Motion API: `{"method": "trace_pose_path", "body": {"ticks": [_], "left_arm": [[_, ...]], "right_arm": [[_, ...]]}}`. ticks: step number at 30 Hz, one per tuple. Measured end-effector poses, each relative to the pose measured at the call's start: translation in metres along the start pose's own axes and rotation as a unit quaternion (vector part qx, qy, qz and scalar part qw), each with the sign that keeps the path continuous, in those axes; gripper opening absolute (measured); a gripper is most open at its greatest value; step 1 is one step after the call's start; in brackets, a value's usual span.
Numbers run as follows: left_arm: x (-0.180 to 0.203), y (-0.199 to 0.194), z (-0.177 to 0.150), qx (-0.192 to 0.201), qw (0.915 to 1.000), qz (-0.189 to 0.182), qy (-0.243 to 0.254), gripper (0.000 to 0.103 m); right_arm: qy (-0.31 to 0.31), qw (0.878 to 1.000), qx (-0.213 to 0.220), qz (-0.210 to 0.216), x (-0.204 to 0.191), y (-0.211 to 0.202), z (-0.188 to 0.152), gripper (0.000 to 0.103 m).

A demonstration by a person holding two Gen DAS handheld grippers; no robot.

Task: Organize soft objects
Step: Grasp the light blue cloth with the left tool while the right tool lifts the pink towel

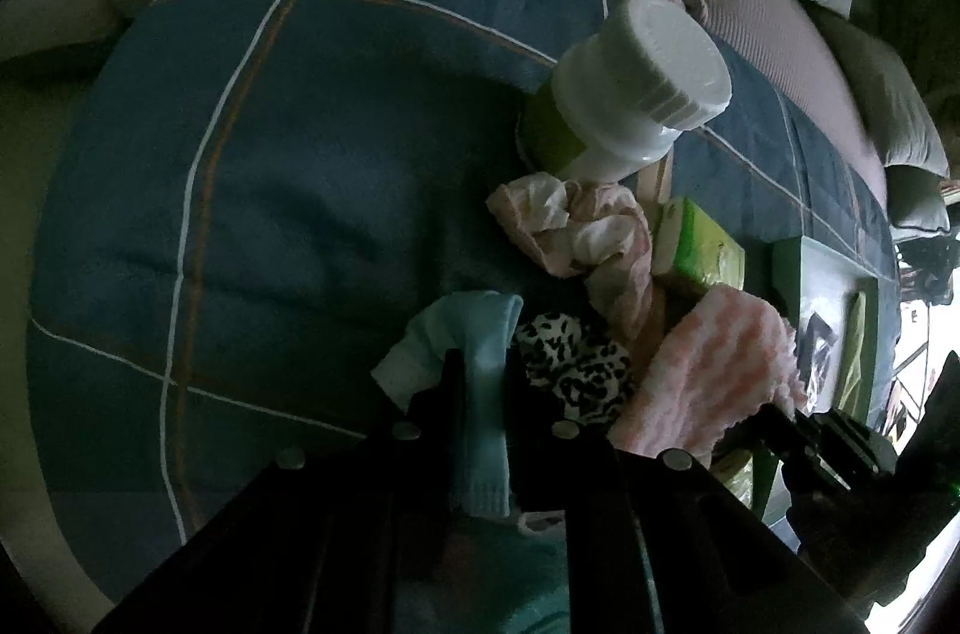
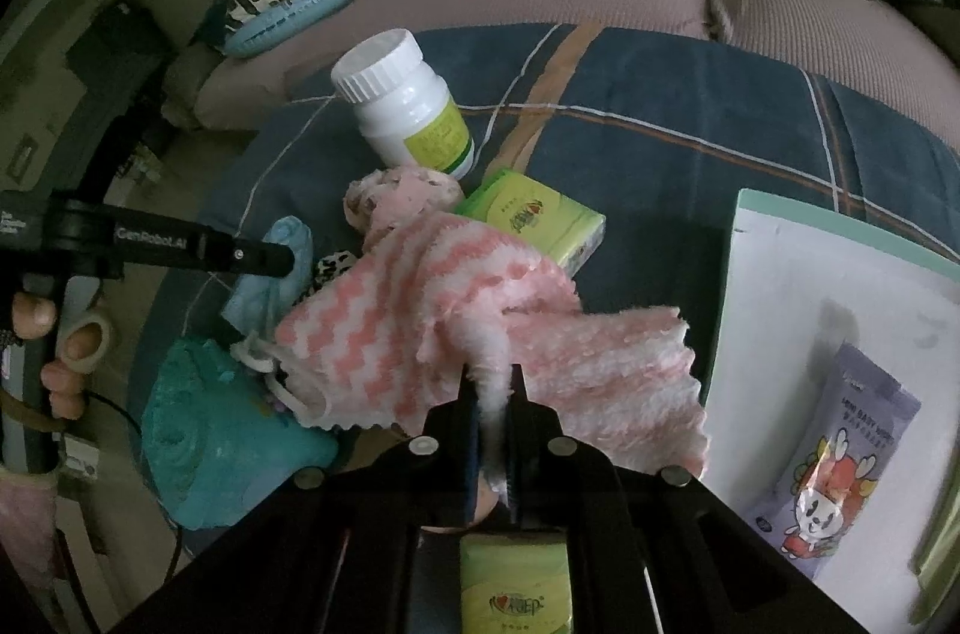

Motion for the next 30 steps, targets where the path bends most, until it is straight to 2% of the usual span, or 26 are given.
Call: {"method": "trace_pose_path", "body": {"ticks": [13,30], "left_arm": [[0.009,-0.022,-0.005,0.012,0.9998,0.013,0.0,0.011],[0.018,-0.046,0.006,0.034,0.9991,0.027,-0.002,0.011]], "right_arm": [[-0.003,0.998,0.055,0.017,-0.006,-0.036,0.017,0.006],[0.0,0.991,0.131,0.04,-0.008,-0.087,0.035,0.006]]}}
Point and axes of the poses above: each gripper's, at about its wrist camera, not at the fingertips, and y roughly the way its jaws point, x to its right, z to its top, the point moved 8 cm from there along y, roughly the way its jaws point, and after that the axes turned 7 degrees about z, right-handed, at the moved point
